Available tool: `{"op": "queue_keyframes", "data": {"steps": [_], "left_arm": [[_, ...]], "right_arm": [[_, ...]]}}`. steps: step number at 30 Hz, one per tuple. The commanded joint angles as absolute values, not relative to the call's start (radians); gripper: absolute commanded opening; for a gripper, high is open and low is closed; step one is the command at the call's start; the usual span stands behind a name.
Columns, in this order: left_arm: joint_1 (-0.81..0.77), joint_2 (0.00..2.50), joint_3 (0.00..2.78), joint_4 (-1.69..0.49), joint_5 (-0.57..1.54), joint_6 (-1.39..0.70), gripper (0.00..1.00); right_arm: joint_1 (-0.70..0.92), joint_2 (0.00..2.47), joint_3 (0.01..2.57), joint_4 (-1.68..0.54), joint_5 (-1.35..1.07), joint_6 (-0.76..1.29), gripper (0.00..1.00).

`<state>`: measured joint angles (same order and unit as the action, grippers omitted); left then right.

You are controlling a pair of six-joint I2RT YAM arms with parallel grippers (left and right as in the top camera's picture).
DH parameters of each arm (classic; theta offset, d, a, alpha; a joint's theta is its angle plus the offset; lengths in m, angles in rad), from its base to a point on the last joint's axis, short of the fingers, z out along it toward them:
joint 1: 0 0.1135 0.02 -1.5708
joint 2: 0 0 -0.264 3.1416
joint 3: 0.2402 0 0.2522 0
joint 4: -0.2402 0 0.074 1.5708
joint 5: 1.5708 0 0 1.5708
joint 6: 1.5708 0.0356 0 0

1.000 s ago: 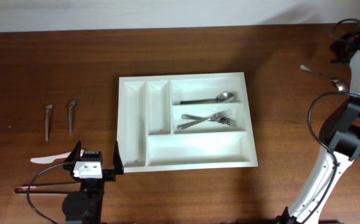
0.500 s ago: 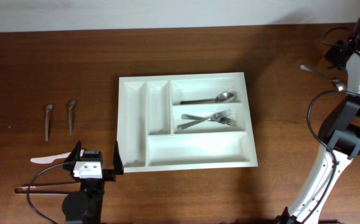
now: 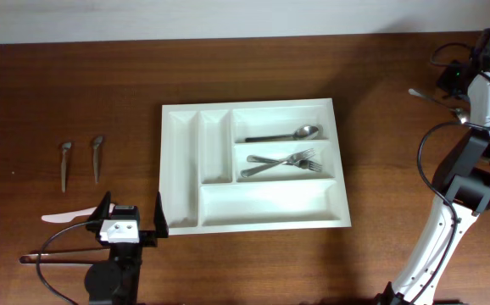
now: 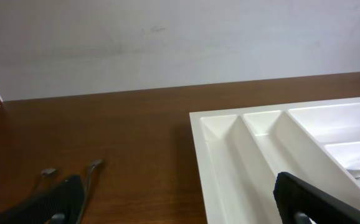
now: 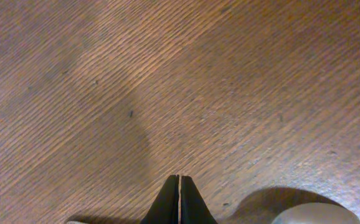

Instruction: Pack container

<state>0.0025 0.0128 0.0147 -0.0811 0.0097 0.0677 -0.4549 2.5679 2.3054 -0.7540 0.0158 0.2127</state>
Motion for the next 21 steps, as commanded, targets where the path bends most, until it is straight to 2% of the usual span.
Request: {"op": "queue_keyframes", "data": {"steps": [1, 21], "left_arm": [[0.007, 0.006, 0.009, -0.083, 0.002, 0.087, 0.99], [0.007, 0.006, 0.009, -0.083, 0.002, 0.087, 0.99]], "right_arm": [[-0.457, 2.589, 2.3, -0.751, -0.011, 0.19, 0.04], [-0.458, 2.614, 2.3, -0.786, -0.011, 0.191, 0.04]]}}
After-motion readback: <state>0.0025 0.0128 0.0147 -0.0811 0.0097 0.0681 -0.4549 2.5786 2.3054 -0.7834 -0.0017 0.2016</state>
